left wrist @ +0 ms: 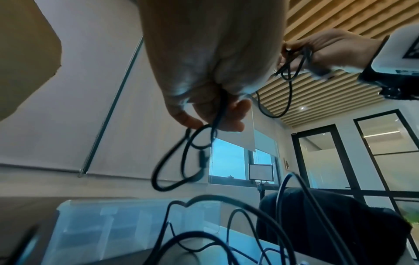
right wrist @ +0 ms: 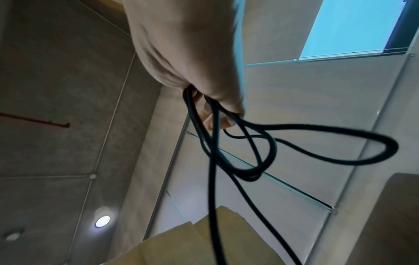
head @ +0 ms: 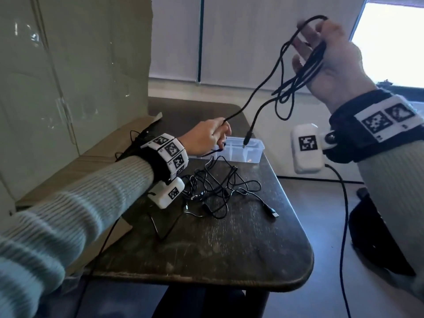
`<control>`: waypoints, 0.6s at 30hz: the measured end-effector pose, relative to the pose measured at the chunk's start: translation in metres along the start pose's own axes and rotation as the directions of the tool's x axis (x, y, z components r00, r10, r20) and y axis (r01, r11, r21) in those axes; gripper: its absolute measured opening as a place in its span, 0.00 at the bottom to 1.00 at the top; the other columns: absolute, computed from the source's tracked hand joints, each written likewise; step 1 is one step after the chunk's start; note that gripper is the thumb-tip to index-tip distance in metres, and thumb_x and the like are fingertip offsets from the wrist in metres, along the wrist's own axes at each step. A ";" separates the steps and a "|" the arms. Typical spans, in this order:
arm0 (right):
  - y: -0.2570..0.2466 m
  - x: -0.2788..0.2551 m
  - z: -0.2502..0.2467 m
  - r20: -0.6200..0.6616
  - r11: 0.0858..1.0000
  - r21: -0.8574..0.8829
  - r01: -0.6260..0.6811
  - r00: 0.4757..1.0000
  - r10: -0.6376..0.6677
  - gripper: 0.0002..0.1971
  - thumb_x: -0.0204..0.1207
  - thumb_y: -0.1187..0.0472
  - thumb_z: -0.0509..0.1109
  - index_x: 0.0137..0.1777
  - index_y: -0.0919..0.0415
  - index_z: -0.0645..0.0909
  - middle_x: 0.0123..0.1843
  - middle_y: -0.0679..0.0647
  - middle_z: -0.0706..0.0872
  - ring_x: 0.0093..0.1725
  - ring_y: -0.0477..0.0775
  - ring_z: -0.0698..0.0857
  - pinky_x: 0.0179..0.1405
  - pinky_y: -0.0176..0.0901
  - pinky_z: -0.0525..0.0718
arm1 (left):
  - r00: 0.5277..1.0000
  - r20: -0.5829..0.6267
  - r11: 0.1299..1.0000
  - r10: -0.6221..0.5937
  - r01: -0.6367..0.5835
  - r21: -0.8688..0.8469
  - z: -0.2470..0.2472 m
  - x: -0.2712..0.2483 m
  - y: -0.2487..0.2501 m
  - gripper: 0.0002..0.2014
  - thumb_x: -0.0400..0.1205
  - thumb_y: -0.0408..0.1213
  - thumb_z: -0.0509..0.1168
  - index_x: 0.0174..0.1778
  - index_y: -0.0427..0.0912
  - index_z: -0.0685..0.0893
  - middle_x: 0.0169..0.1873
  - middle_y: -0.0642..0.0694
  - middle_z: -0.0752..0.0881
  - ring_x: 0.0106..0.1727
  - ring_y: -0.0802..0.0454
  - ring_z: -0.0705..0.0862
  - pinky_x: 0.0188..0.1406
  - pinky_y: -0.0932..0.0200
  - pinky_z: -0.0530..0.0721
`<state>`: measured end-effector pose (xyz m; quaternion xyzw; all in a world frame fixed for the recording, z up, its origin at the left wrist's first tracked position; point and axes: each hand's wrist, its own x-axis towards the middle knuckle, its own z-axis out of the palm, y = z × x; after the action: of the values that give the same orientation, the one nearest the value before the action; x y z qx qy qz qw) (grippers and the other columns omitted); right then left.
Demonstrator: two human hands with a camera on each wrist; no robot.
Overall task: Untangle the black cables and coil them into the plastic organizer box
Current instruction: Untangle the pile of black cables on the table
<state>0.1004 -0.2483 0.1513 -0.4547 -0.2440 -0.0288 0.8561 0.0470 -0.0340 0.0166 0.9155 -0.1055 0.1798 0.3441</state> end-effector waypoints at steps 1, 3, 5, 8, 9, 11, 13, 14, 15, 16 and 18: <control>0.000 0.003 -0.003 -0.006 0.998 0.054 -0.018 1.000 0.019 0.08 0.87 0.57 0.57 0.48 0.57 0.73 0.52 0.51 0.92 0.54 0.55 0.91 0.46 0.45 0.85 | 1.000 0.010 1.000 0.006 -0.006 0.016 0.000 0.000 -0.003 0.11 0.90 0.36 0.51 0.50 0.39 0.78 0.32 0.50 0.82 0.34 0.59 0.81 0.39 0.66 0.80; 0.001 0.009 -0.007 -0.011 0.977 0.204 -0.057 0.998 0.060 0.10 0.89 0.56 0.54 0.50 0.59 0.74 0.51 0.54 0.93 0.53 0.59 0.91 0.51 0.49 0.87 | 1.000 -0.002 0.994 0.030 -0.030 0.105 -0.001 0.000 -0.009 0.10 0.89 0.36 0.54 0.50 0.42 0.81 0.43 0.47 0.85 0.40 0.62 0.80 0.43 0.68 0.77; 0.000 0.014 -0.012 -0.038 0.921 0.382 -0.081 0.994 0.103 0.11 0.88 0.57 0.55 0.52 0.63 0.76 0.41 0.56 0.91 0.40 0.59 0.90 0.45 0.49 0.88 | 1.000 -0.020 0.987 0.016 -0.012 0.158 -0.004 0.001 -0.019 0.10 0.88 0.37 0.56 0.48 0.44 0.84 0.50 0.42 0.83 0.49 0.55 0.81 0.53 0.61 0.78; -0.006 0.021 -0.017 -0.111 0.896 0.441 -0.056 0.987 0.117 0.10 0.87 0.61 0.58 0.48 0.66 0.75 0.29 0.54 0.82 0.22 0.51 0.77 0.33 0.42 0.83 | 0.993 -0.083 0.989 -0.082 0.091 0.114 -0.012 0.000 -0.025 0.10 0.87 0.39 0.58 0.45 0.47 0.84 0.46 0.32 0.84 0.42 0.46 0.79 0.44 0.51 0.79; -0.006 0.023 -0.019 -0.130 0.902 0.430 -0.042 0.986 0.108 0.09 0.87 0.62 0.57 0.48 0.65 0.74 0.27 0.54 0.79 0.20 0.50 0.73 0.31 0.41 0.81 | 0.988 -0.092 0.985 -0.124 0.134 0.106 -0.016 0.002 -0.024 0.10 0.87 0.41 0.59 0.43 0.48 0.83 0.44 0.33 0.85 0.40 0.46 0.79 0.41 0.50 0.78; -0.005 0.026 -0.018 -0.146 0.914 0.405 -0.030 0.985 0.097 0.10 0.88 0.61 0.55 0.48 0.63 0.74 0.25 0.52 0.77 0.19 0.49 0.69 0.29 0.39 0.77 | 0.972 -0.099 0.974 -0.212 0.218 0.058 -0.024 0.007 -0.020 0.12 0.88 0.41 0.57 0.40 0.49 0.80 0.38 0.40 0.85 0.38 0.48 0.80 0.38 0.51 0.78; 0.001 0.024 -0.013 -0.160 0.925 0.378 -0.032 0.982 0.100 0.11 0.88 0.62 0.54 0.45 0.64 0.74 0.24 0.52 0.76 0.19 0.49 0.69 0.28 0.38 0.76 | 0.942 -0.128 0.945 -0.311 0.291 -0.151 -0.031 0.013 -0.011 0.14 0.89 0.40 0.53 0.39 0.46 0.77 0.38 0.45 0.85 0.37 0.46 0.83 0.32 0.54 0.80; 0.005 0.021 -0.008 -0.176 0.934 0.357 -0.036 0.979 0.105 0.12 0.88 0.63 0.55 0.43 0.64 0.74 0.23 0.53 0.76 0.19 0.50 0.70 0.28 0.38 0.76 | 0.923 -0.148 0.915 -0.354 0.309 -0.260 -0.034 0.017 -0.006 0.14 0.89 0.39 0.51 0.39 0.45 0.75 0.37 0.44 0.85 0.35 0.46 0.82 0.27 0.55 0.79; 0.011 0.018 -0.002 -0.194 0.947 0.319 -0.040 0.975 0.107 0.13 0.87 0.64 0.55 0.40 0.64 0.73 0.23 0.53 0.76 0.19 0.50 0.71 0.27 0.39 0.77 | 0.907 -0.167 0.882 -0.388 0.312 -0.353 -0.036 0.019 0.003 0.15 0.90 0.39 0.50 0.39 0.43 0.75 0.37 0.44 0.84 0.32 0.48 0.81 0.23 0.57 0.79; 0.016 0.013 0.005 -0.204 0.962 0.271 -0.046 0.974 0.104 0.14 0.87 0.66 0.55 0.38 0.64 0.72 0.22 0.54 0.76 0.19 0.51 0.72 0.26 0.40 0.77 | 0.892 -0.184 0.847 -0.412 0.301 -0.438 -0.036 0.021 0.011 0.15 0.90 0.39 0.49 0.39 0.42 0.74 0.36 0.44 0.81 0.29 0.49 0.81 0.20 0.59 0.79; 0.032 0.006 0.018 -0.192 0.986 0.157 -0.063 0.977 0.093 0.14 0.87 0.66 0.56 0.38 0.64 0.71 0.23 0.54 0.75 0.22 0.52 0.76 0.27 0.44 0.79 | 0.870 -0.168 0.747 -0.463 0.281 -0.602 -0.033 0.022 0.031 0.16 0.90 0.39 0.49 0.39 0.41 0.73 0.35 0.44 0.77 0.26 0.54 0.83 0.19 0.62 0.80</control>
<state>0.1073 -0.2146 0.1380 -0.3930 -0.1406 -0.0219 0.9085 0.0485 -0.0364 0.0669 0.7365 0.0882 0.2075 0.6377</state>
